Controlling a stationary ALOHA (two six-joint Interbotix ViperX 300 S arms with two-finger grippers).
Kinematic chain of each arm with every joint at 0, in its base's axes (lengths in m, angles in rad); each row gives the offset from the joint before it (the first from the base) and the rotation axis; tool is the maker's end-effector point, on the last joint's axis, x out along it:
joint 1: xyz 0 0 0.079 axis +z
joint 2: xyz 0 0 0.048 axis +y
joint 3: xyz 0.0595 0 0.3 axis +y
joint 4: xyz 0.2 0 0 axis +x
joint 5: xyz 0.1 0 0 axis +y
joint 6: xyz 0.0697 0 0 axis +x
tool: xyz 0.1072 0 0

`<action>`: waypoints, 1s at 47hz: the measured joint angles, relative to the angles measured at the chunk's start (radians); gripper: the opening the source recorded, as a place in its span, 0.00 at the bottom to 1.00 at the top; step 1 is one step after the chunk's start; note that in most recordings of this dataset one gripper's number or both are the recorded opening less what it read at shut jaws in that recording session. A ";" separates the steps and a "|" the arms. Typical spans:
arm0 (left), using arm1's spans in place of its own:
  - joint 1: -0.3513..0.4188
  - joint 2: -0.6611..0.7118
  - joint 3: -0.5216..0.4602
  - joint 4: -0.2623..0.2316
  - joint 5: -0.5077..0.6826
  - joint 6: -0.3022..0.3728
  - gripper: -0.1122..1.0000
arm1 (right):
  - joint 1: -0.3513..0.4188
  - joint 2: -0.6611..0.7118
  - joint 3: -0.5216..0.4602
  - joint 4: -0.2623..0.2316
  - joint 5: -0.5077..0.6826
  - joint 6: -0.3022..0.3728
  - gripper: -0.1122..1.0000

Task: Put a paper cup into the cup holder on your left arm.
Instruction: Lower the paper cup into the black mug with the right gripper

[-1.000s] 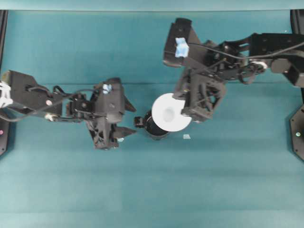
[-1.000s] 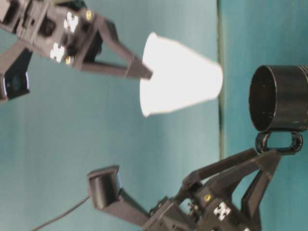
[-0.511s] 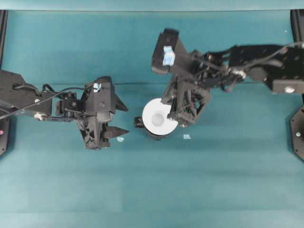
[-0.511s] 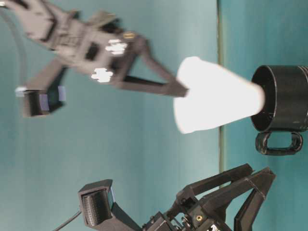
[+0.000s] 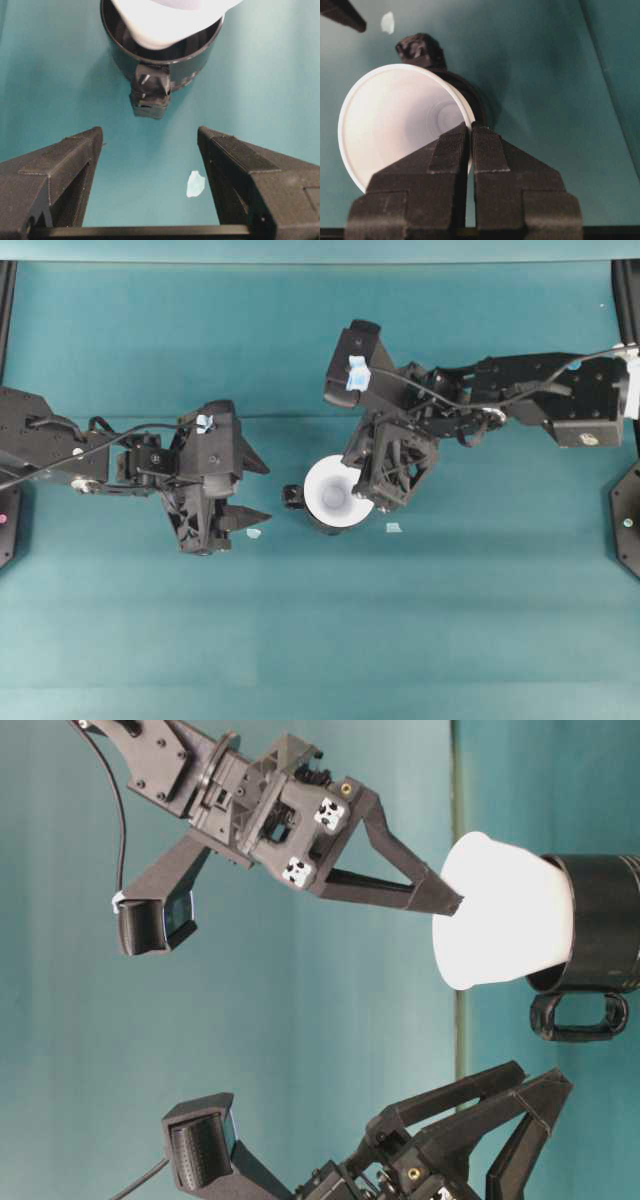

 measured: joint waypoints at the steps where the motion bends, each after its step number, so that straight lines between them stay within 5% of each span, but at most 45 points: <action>1: 0.000 0.000 0.000 0.000 0.000 0.000 0.81 | -0.003 0.000 0.000 0.000 0.000 0.000 0.12; 47: 0.000 0.000 0.000 0.000 0.000 0.000 0.81 | 0.003 0.052 -0.021 0.032 0.017 0.000 0.12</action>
